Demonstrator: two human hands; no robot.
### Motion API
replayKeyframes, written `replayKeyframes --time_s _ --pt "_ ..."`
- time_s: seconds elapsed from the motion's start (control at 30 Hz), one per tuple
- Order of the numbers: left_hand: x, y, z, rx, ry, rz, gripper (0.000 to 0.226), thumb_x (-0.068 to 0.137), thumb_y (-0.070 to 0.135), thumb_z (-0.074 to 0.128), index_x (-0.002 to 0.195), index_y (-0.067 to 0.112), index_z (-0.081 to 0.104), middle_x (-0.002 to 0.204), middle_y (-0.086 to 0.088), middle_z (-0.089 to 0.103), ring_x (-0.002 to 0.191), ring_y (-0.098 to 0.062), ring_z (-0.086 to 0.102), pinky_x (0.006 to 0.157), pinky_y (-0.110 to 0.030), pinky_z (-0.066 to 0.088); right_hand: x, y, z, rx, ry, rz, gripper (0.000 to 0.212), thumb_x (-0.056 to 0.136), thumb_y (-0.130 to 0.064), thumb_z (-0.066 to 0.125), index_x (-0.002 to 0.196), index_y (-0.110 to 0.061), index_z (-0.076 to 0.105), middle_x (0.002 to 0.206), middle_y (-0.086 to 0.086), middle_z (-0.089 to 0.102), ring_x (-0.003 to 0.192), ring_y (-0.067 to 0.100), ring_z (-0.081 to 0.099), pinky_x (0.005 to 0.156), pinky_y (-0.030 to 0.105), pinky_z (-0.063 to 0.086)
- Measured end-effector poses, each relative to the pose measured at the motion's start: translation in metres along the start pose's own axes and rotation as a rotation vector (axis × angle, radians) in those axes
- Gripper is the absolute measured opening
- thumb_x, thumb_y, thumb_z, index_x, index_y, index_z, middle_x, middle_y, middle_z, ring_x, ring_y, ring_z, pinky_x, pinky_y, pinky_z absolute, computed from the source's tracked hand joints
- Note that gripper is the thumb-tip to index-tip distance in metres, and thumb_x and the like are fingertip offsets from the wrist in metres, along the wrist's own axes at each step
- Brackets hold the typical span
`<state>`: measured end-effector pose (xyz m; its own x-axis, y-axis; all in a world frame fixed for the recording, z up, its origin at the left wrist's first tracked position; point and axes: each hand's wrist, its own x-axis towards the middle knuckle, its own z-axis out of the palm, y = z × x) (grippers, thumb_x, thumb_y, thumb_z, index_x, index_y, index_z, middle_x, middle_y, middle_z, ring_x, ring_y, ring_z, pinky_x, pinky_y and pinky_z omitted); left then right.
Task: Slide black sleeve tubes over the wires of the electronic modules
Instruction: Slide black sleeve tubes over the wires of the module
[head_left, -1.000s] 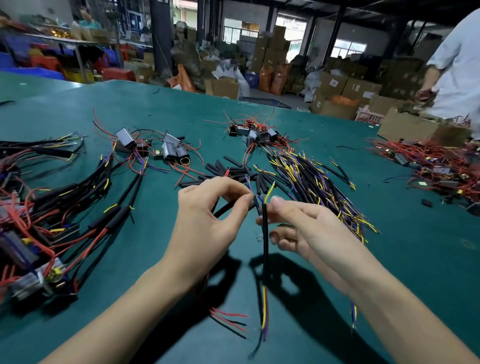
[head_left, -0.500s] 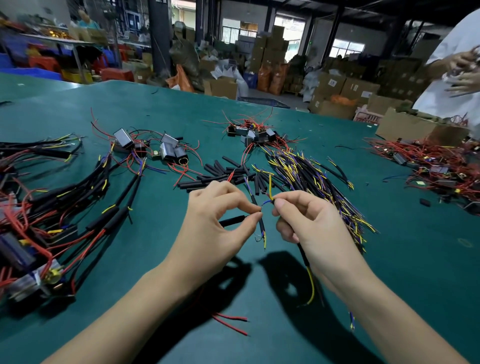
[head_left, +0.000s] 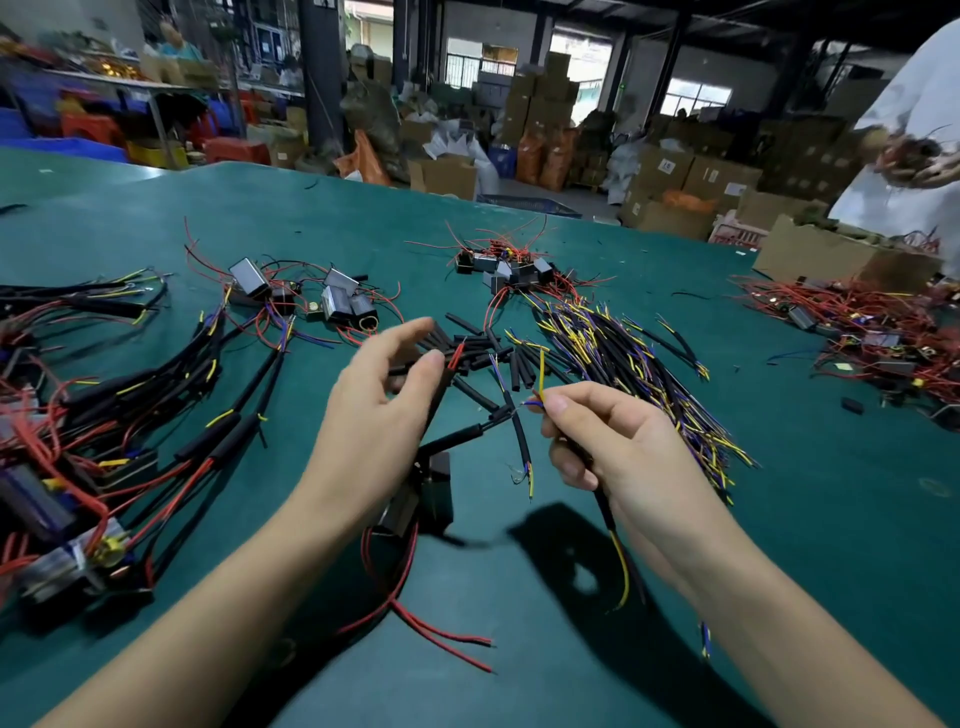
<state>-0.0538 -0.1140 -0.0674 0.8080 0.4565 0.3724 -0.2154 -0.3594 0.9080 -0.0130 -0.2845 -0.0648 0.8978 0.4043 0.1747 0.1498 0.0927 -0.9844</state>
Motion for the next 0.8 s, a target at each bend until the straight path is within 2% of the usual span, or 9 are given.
replayKeyframes --time_s 0.07,0.17,0.23,0.33,0.47,0.6,0.7,0.8 --pt "0.0 0.002 0.001 -0.219 -0.133 -0.121 0.025 0.097 0.009 0.048 0.117 0.011 0.063 0.105 -0.001 0.07 0.091 -0.008 0.065 0.085 -0.022 0.049 0.0 0.0 0.0 -0.034 -0.004 -0.023 0.012 0.089 -0.017 0.06 0.08 -0.012 0.066 0.066 -0.004 0.057 0.048 0.007 0.042 0.046 0.011 0.034" --pt "-0.004 0.006 0.003 -0.231 -0.173 -0.038 0.022 0.094 0.007 0.053 0.101 0.018 0.07 0.088 0.002 0.074 0.073 -0.006 0.063 0.069 -0.018 0.049 0.0 -0.002 -0.002 -0.091 -0.007 -0.077 0.013 0.09 -0.016 0.059 0.08 -0.014 0.068 0.066 -0.006 0.058 0.049 0.007 0.042 0.048 0.011 0.035" --pt "-0.006 0.008 0.004 -0.23 -0.18 0.004 0.02 0.091 0.007 0.058 0.092 0.021 0.073 0.08 0.006 0.074 0.068 -0.002 0.06 0.067 -0.013 0.048 0.001 -0.003 -0.004 -0.136 -0.006 -0.098 0.013 0.091 -0.016 0.059 0.082 -0.014 0.068 0.065 -0.008 0.059 0.05 0.008 0.043 0.049 0.01 0.035" --pt "-0.009 0.011 0.006 -0.272 -0.219 -0.023 0.018 0.086 0.005 0.064 0.086 0.019 0.074 0.076 0.008 0.073 0.068 0.001 0.06 0.07 -0.011 0.049 0.002 -0.003 -0.006 -0.16 -0.004 -0.115 0.013 0.091 -0.017 0.06 0.083 -0.015 0.069 0.066 -0.009 0.06 0.051 0.008 0.045 0.05 0.011 0.035" --pt "-0.012 0.014 0.009 -0.336 -0.254 -0.059 0.011 0.081 0.004 0.068 0.084 0.012 0.075 0.079 -0.004 0.074 0.07 -0.005 0.061 0.069 -0.013 0.05 0.002 -0.002 -0.006 -0.164 -0.007 -0.125 0.014 0.091 -0.018 0.06 0.081 -0.017 0.069 0.067 -0.006 0.06 0.052 0.007 0.045 0.051 0.011 0.036" --pt "-0.013 0.016 0.009 -0.325 -0.25 -0.044 0.006 0.079 0.009 0.071 0.081 0.014 0.075 0.082 -0.015 0.073 0.07 -0.01 0.058 0.065 -0.016 0.048 0.002 -0.003 -0.005 -0.168 -0.028 -0.139 0.016 0.091 -0.018 0.06 0.079 -0.017 0.07 0.066 -0.001 0.057 0.05 0.007 0.044 0.051 0.01 0.036" --pt "-0.012 0.018 0.008 -0.292 -0.246 -0.003 0.004 0.079 0.014 0.071 0.077 0.015 0.075 0.076 -0.012 0.073 0.066 -0.009 0.057 0.062 -0.015 0.046 0.002 -0.004 -0.005 -0.191 -0.041 -0.153 0.014 0.091 -0.016 0.06 0.082 -0.013 0.069 0.065 -0.001 0.057 0.05 0.007 0.045 0.052 0.009 0.036" --pt "-0.011 0.018 0.008 -0.287 -0.21 -0.002 0.004 0.08 0.015 0.071 0.076 0.015 0.074 0.067 -0.001 0.07 0.06 -0.004 0.054 0.058 -0.012 0.044 0.003 -0.005 -0.005 -0.21 -0.05 -0.164 0.012 0.091 -0.017 0.061 0.082 -0.014 0.069 0.066 0.0 0.058 0.051 0.008 0.046 0.052 0.009 0.036"
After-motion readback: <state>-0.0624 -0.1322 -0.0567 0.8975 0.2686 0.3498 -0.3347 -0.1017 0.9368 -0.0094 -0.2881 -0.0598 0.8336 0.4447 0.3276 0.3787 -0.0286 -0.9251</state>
